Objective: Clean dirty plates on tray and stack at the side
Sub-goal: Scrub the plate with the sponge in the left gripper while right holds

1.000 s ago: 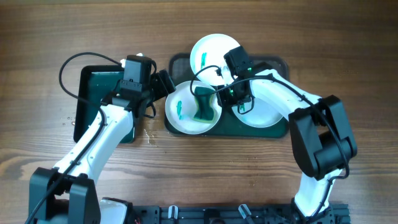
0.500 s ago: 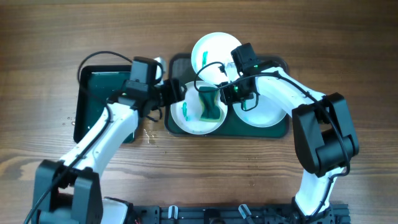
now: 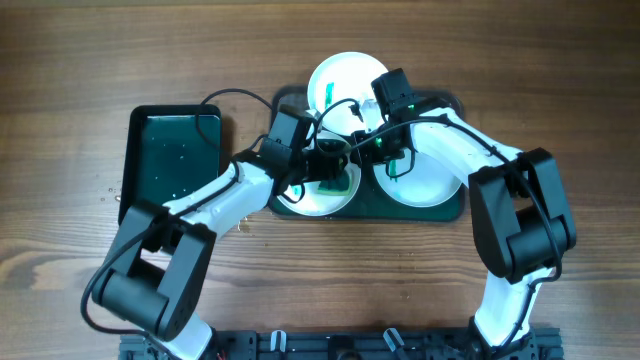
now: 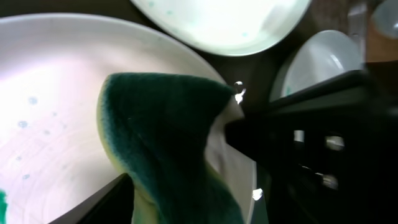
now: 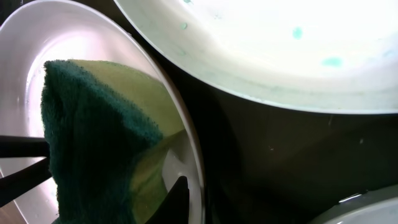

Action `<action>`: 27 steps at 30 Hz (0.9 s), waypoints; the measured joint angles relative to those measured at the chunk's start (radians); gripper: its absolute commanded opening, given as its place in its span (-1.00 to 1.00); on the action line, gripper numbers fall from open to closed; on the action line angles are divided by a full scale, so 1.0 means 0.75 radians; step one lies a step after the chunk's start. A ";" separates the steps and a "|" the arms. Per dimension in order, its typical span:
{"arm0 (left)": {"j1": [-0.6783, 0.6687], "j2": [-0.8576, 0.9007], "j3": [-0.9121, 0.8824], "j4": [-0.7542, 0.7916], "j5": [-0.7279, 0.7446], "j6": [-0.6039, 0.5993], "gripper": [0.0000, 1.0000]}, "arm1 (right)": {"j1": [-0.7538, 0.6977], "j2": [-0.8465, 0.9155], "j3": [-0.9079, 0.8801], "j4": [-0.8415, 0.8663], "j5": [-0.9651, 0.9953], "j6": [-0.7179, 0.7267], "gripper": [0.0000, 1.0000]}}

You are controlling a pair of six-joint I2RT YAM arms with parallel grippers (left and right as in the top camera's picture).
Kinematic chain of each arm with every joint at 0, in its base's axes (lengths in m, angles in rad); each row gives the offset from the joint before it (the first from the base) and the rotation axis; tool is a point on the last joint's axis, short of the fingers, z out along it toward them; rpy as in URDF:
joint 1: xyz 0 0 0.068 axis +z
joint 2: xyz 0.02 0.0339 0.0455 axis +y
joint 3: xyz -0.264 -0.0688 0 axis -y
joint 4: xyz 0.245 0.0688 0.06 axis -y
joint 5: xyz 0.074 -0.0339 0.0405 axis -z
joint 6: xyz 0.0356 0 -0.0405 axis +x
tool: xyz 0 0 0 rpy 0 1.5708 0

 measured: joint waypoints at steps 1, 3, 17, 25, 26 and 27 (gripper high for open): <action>-0.001 0.010 0.000 0.001 -0.003 -0.003 0.22 | 0.000 0.000 0.000 0.000 0.000 -0.001 -0.78; -0.003 0.040 0.000 0.001 -0.016 -0.005 0.15 | 0.000 0.000 0.000 0.000 0.000 0.000 -0.78; -0.070 0.047 0.001 0.010 -0.209 -0.041 -0.92 | 0.000 0.000 0.000 0.003 -0.004 -0.001 -0.78; -0.089 0.043 0.025 -0.121 -0.512 -0.046 -0.92 | 0.000 0.000 0.000 0.005 -0.005 -0.001 -0.84; -0.092 0.039 0.029 -0.154 -0.574 -0.051 -0.92 | 0.000 0.000 0.000 0.006 -0.005 0.000 -0.84; -0.093 0.033 0.030 -0.180 -0.627 -0.055 -0.92 | 0.000 0.000 0.000 0.006 -0.006 0.001 -0.85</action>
